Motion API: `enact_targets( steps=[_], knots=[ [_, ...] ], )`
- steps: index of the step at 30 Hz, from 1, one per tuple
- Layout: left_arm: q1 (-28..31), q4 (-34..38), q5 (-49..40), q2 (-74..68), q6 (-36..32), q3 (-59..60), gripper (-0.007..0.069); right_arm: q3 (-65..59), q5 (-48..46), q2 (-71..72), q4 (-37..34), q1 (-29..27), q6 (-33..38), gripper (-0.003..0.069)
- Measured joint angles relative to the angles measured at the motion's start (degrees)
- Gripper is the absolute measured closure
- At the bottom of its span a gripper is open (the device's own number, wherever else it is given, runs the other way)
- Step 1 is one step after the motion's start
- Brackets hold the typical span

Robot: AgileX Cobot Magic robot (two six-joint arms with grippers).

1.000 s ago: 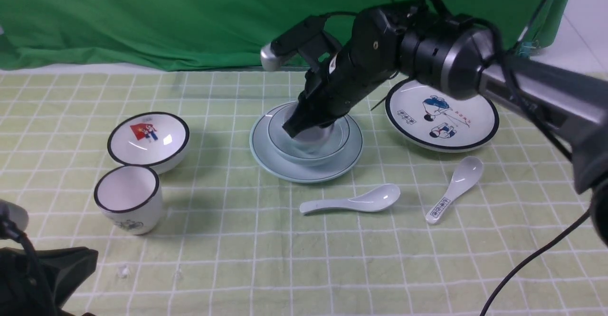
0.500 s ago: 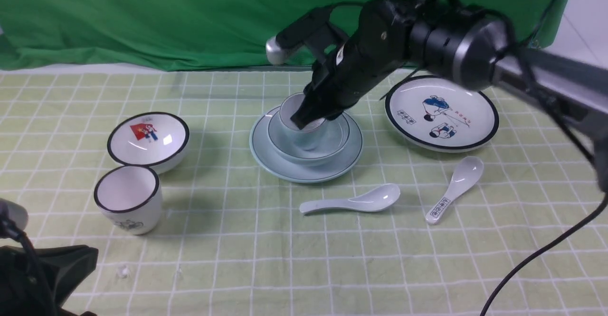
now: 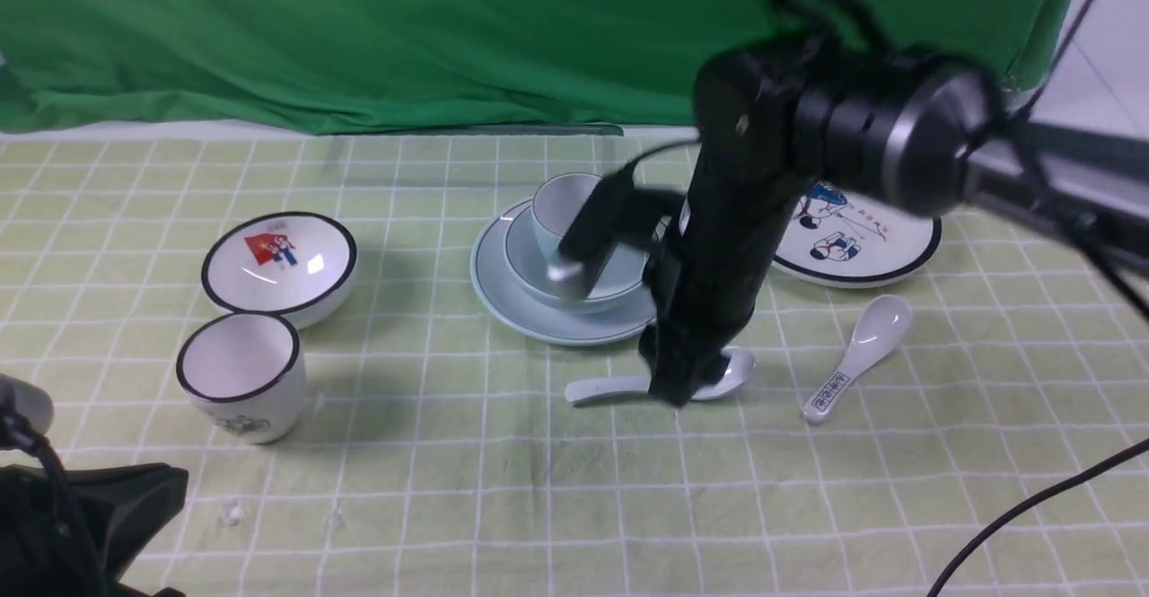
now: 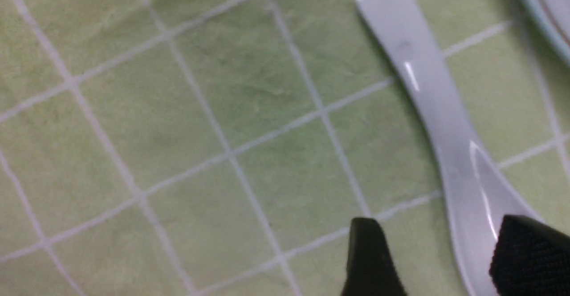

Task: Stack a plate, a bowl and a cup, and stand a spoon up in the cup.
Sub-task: Use the right arm to grab a blue soup spoon, then use the right arm to put the blue soup spoon into the blue teacup in the middle

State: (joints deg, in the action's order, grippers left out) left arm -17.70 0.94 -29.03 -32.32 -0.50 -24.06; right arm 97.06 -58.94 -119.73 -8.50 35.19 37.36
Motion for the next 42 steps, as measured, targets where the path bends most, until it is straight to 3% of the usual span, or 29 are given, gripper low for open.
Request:
enact_targets(
  steps=[5,10,13,15,20,24,30,34,39,42],
  knots=[
    [0.0,0.1,0.0,0.0,0.0,0.0,0.0654,-0.4,8.6,-2.5,-0.2,1.5,1.0,0.0246],
    [0.0,0.1,0.0,0.0,0.0,0.0,0.0654,-0.4,11.5,-4.7,-0.2,1.8,2.8,0.0261],
    [0.0,0.1,0.1,0.0,0.0,0.0,0.0654,-0.4,11.2,-5.4,-0.4,1.8,3.4,0.0342],
    [0.0,0.1,0.2,0.0,0.0,0.0,0.0654,-0.1,10.2,-5.3,-0.4,1.8,2.5,0.0503],
    [0.0,0.1,0.2,0.0,0.0,0.0,0.0654,2.3,8.7,-2.5,-1.7,1.8,-0.7,0.0496],
    [0.0,0.1,0.6,0.0,0.0,0.0,0.0654,3.4,17.8,3.5,-8.2,1.8,-1.4,0.0496],
    [0.0,0.1,1.0,0.0,0.0,0.0,0.0654,3.7,47.0,5.3,-13.3,1.7,-2.8,0.0496],
    [0.0,0.2,1.0,0.0,0.0,0.0,0.0654,3.7,58.9,1.4,-13.5,1.2,-4.1,0.0496],
    [0.0,0.2,1.0,0.0,0.0,0.0,0.0654,3.6,60.7,-2.3,-13.5,0.3,-6.9,0.0485],
    [0.0,0.2,1.2,0.0,0.0,0.0,0.0654,3.6,60.7,-3.8,-13.5,0.1,-7.5,0.0387]
  ],
)
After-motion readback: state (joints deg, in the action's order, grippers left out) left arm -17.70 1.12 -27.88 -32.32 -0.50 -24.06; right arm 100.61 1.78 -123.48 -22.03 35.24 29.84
